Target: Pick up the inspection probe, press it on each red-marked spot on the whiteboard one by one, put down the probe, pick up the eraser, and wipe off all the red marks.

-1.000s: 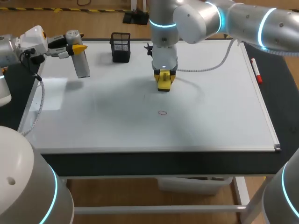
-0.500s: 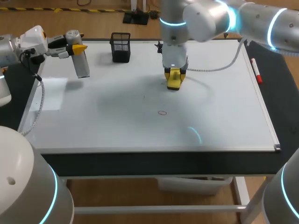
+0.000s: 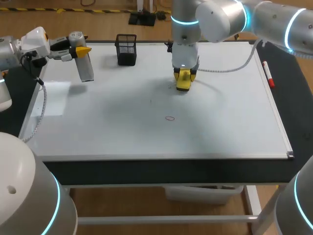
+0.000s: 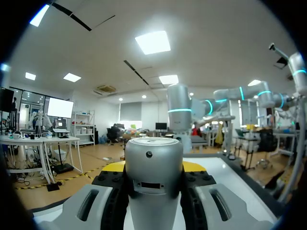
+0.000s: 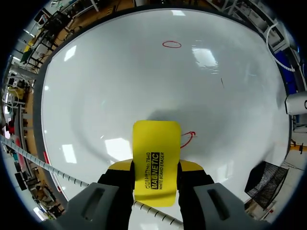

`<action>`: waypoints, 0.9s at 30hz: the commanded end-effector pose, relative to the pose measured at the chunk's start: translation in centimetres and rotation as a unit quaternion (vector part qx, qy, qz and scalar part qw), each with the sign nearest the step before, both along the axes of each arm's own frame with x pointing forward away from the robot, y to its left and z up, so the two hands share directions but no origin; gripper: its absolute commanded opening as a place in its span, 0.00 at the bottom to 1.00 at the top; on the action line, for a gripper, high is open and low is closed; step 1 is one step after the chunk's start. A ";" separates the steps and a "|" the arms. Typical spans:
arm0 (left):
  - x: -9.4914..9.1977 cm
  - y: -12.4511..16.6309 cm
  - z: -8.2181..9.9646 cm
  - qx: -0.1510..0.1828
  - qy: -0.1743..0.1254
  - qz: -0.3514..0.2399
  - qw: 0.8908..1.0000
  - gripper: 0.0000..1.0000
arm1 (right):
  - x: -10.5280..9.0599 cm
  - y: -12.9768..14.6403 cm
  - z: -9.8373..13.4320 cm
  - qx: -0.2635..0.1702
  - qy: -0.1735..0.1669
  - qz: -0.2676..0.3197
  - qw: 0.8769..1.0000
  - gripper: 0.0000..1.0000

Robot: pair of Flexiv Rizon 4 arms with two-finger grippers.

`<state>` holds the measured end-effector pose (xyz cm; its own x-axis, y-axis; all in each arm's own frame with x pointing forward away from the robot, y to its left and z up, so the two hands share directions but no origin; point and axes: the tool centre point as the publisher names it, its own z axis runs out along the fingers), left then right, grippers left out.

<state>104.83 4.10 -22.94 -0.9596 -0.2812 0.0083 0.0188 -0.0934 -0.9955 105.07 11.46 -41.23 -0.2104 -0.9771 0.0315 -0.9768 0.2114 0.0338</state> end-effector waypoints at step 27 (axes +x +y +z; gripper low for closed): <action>-0.1 -0.1 0.1 0.000 -0.001 0.002 1.000 0.00 | -1.1 6.0 -0.8 0.029 0.006 0.088 0.996 0.00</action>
